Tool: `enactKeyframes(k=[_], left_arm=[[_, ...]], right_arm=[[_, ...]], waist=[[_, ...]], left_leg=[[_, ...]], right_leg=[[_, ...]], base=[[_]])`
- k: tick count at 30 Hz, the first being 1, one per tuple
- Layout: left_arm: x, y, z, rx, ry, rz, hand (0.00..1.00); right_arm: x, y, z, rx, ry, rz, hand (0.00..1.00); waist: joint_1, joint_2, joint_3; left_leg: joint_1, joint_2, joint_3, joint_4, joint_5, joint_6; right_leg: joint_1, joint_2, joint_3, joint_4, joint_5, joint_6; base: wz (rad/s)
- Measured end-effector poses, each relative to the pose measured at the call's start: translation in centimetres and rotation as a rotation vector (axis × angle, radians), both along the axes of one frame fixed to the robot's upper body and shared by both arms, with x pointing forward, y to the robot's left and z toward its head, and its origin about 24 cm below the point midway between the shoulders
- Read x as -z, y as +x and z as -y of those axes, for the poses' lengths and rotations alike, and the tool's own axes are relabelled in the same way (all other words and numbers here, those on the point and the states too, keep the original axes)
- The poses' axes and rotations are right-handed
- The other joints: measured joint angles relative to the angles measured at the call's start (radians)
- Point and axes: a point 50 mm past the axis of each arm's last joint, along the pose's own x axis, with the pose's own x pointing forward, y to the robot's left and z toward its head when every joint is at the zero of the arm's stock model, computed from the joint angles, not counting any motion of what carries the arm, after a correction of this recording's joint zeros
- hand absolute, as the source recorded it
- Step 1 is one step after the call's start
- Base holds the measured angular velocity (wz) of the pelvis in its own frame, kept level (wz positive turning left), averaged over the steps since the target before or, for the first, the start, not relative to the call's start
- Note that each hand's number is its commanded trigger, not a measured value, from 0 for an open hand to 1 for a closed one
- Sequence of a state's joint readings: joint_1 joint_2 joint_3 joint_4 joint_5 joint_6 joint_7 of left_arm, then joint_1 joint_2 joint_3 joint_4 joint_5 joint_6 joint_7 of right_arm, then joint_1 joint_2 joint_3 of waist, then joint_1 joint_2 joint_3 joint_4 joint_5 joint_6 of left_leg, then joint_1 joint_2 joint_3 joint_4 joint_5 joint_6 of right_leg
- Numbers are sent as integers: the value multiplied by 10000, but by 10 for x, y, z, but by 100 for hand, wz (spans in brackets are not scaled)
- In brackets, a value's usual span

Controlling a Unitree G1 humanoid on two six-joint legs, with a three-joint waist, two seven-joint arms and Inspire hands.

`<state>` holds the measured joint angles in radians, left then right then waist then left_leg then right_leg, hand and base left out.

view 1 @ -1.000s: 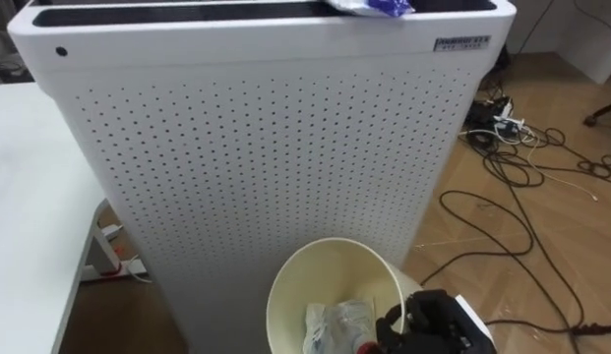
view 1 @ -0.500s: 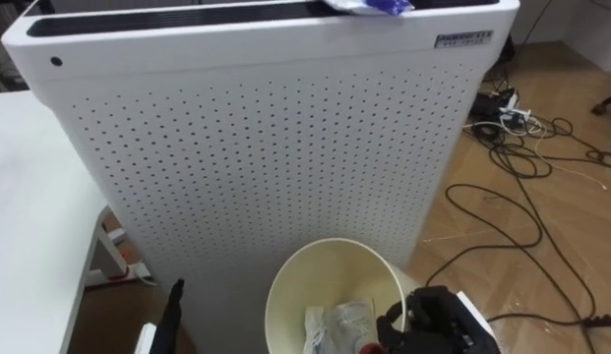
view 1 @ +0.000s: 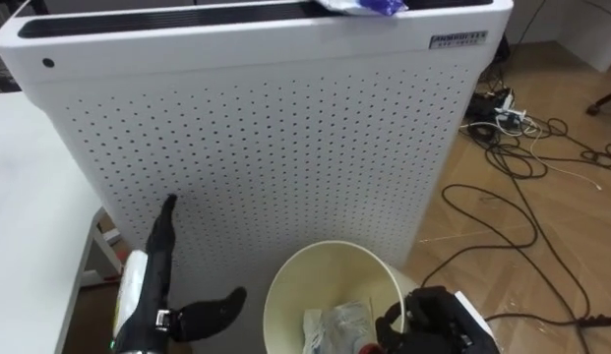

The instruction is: Pick garbage

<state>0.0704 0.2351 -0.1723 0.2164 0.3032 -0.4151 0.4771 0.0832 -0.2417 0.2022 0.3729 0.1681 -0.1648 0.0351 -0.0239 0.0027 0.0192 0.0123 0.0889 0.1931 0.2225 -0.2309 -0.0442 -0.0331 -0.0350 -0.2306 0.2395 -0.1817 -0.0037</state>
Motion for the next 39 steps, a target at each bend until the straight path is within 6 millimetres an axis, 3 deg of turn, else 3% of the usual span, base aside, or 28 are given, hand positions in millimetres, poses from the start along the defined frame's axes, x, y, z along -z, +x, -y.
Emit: enactKeyframes(k=[6,11,16,19,27,33,39], left_arm=[[-37,12,8,94,930,2069,0],[-49,13,10,111,979,2698,0],[-96,13,20,208,607,5090,0],[-112,10,25,334,620,5983,0],[-134,15,33,541,891,7105,0],[-153,14,37,794,1148,8093,0],[-166,17,41,1077,1346,8648,0]], right_arm=[[-1,0,0,-67,-193,46,100],[-1,0,0,-76,-205,42,100],[0,-1,1,-92,-226,3,100],[0,-1,0,-143,-290,6,100],[0,-1,-1,-230,-331,13,100],[-1,-1,3,-425,-560,-11,100],[-1,-1,3,-486,-590,-22,100]], waist=[[-16,21,-9],[-13,45,-3],[-96,277,-42],[-99,338,-62],[-65,367,-74],[-226,709,-36],[-264,738,-18]], left_leg=[[52,3,2,7,0,0],[125,0,-14,24,0,0],[172,-1,-18,10,0,0],[273,-1,-17,-14,0,0],[354,-8,-11,-5,0,-1],[437,-63,-34,-30,1,0],[562,-64,-43,-116,2,-1]], right_leg=[[51,16,56,-31,0,0],[192,35,72,-181,15,-7],[262,45,80,-257,71,-1],[368,67,143,-334,72,-2],[395,86,302,-337,73,-3],[434,50,388,-353,88,22],[512,57,406,-367,87,22]], base=[[0],[-1],[0],[-4],[-5],[-4],[-1]])
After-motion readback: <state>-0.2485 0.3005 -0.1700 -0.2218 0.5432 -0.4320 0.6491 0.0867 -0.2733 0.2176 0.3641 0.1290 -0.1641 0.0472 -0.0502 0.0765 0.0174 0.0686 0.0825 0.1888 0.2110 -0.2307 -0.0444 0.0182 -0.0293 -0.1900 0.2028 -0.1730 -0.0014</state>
